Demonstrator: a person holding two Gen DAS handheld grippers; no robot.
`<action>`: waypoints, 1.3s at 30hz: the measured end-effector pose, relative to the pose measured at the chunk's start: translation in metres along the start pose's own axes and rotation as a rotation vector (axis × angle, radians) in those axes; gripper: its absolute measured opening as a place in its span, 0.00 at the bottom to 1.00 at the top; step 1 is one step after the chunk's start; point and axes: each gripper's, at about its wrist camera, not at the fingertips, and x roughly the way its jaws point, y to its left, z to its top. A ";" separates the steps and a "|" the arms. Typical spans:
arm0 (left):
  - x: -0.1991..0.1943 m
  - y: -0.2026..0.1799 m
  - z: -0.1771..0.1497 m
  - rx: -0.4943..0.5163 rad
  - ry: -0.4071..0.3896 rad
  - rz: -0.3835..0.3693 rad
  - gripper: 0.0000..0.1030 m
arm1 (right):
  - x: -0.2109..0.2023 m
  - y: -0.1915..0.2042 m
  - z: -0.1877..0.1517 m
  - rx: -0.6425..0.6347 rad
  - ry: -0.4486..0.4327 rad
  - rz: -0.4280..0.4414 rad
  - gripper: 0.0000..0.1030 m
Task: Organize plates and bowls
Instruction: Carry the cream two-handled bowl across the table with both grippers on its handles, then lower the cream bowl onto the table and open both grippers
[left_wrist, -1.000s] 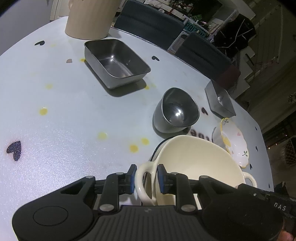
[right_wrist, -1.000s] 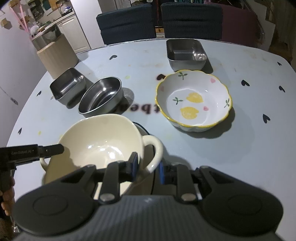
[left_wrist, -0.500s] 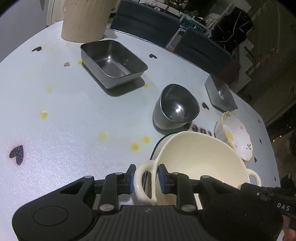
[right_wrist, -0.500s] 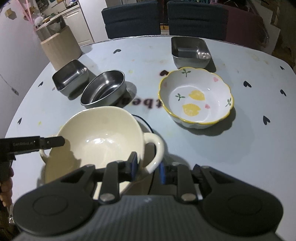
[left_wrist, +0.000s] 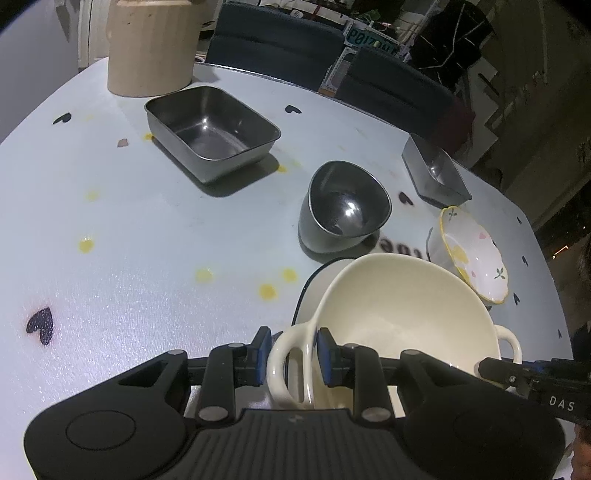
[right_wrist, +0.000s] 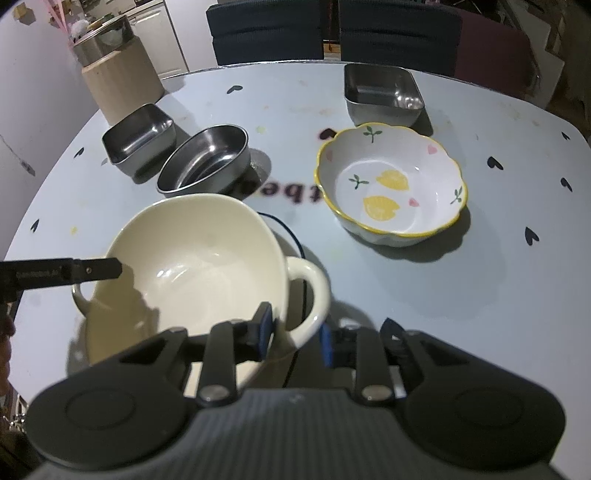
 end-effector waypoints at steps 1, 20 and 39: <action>0.000 -0.001 0.000 0.008 -0.001 0.004 0.28 | 0.001 -0.001 0.000 0.007 0.004 0.002 0.31; -0.002 -0.008 0.001 0.064 0.014 0.030 0.31 | 0.013 -0.006 -0.004 0.059 0.040 0.011 0.34; -0.001 -0.010 -0.005 0.115 0.093 0.084 0.48 | 0.015 -0.003 -0.006 0.028 0.021 0.004 0.36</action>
